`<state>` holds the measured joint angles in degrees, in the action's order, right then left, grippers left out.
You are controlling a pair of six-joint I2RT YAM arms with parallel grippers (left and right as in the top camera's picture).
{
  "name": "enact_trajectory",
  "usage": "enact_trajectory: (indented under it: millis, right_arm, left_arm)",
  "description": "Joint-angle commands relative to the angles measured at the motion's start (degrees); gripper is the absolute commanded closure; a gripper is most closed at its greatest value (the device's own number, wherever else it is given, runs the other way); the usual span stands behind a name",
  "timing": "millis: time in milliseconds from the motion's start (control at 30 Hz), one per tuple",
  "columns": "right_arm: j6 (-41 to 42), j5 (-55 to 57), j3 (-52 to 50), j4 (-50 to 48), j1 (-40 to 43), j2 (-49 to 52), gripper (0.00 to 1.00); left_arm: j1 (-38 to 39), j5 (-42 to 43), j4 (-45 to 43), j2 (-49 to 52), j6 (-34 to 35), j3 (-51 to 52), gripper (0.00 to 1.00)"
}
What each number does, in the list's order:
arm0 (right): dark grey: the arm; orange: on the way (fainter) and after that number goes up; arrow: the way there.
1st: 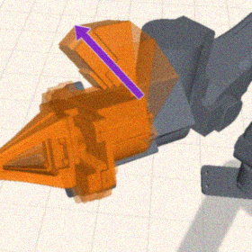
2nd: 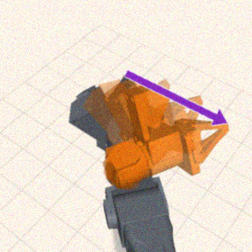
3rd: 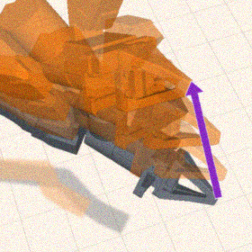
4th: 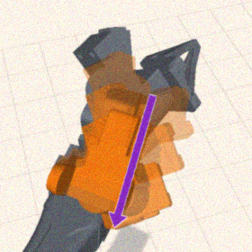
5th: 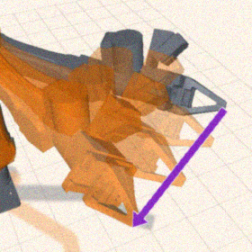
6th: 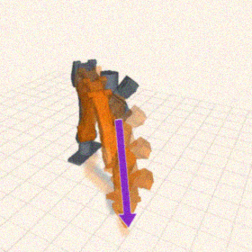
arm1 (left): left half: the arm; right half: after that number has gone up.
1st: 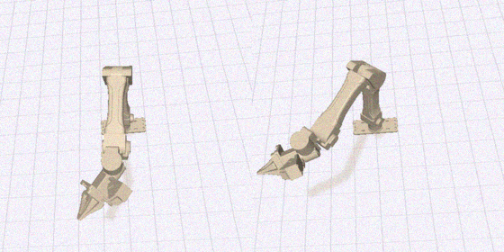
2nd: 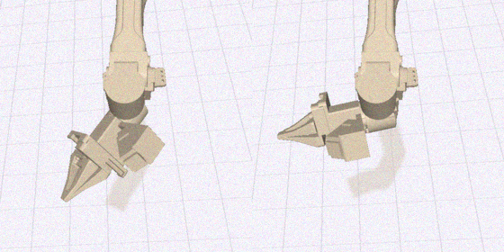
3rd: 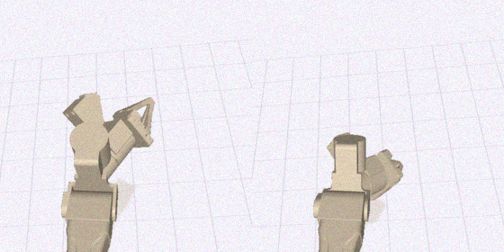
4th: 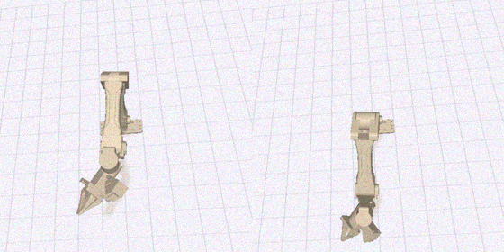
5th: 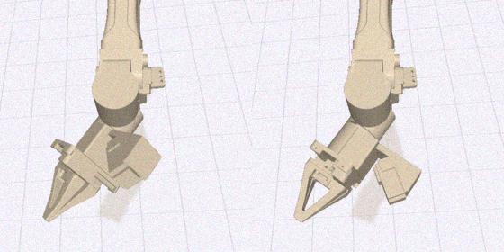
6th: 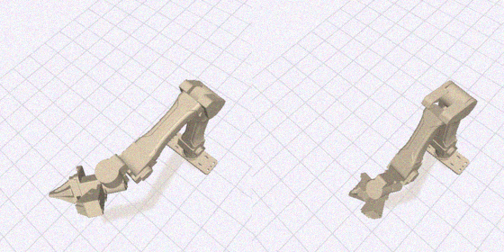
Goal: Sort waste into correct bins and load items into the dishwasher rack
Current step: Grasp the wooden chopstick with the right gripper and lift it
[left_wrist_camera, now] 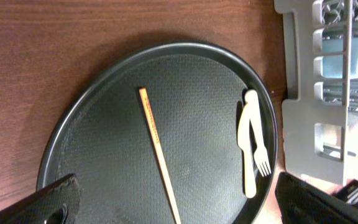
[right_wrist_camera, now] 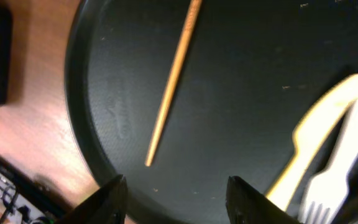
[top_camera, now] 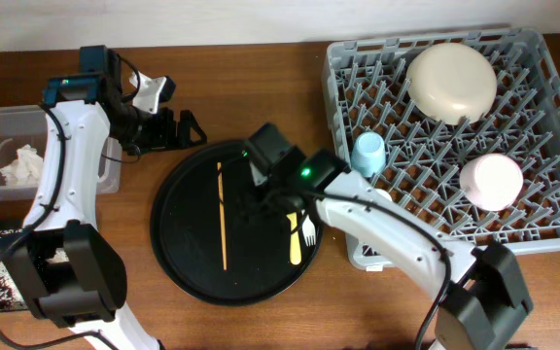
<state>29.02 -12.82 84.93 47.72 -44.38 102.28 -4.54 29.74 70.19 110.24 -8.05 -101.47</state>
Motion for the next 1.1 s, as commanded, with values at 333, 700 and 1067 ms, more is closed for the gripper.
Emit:
enact_trajectory:
  millis: [333,700,1067]
  right_arm:
    - [7.9,22.8,-0.8,-25.5,-9.6,18.8,0.54]
    - [8.0,26.6,-0.8,-27.9,-9.7,20.1,0.66]
    - [8.2,26.6,-0.8,-27.2,-9.7,24.2,0.87]
  left_arm:
    - [-0.1,-22.1,-3.8,-0.5,8.9,-0.6,0.00]
    - [-0.1,-22.1,-3.8,-0.5,8.9,-0.6,0.00]
    - [-0.1,-22.1,-3.8,-0.5,8.9,-0.6,0.00]
